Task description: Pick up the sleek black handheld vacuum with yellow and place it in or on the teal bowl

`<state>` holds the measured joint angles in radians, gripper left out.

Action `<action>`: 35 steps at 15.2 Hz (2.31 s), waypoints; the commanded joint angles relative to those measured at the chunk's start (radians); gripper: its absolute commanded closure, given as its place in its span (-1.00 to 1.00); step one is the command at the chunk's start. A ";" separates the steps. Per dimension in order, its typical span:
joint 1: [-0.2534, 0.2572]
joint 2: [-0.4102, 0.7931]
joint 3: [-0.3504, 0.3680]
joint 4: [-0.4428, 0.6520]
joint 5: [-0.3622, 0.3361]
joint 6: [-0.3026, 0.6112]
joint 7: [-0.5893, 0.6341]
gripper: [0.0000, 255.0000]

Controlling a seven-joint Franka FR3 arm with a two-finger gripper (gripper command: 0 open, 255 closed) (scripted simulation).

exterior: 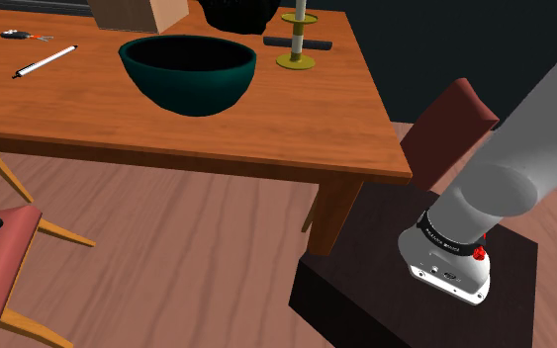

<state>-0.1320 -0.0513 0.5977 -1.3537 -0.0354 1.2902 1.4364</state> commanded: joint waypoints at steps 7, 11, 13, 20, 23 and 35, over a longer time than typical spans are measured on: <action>0.197 0.323 0.111 0.308 -0.208 -0.065 0.228 1.00; 0.152 0.266 0.108 0.178 -0.165 0.020 0.216 1.00; 0.136 0.243 0.106 0.121 -0.148 0.058 0.211 1.00; 0.119 0.217 0.102 0.053 -0.129 0.106 0.204 1.00; 0.119 0.217 0.102 0.053 -0.129 0.106 0.204 1.00; 0.218 0.345 0.114 0.349 -0.225 -0.089 0.237 -1.00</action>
<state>0.0819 0.2883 0.7127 -1.0191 -0.2562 1.2122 1.6739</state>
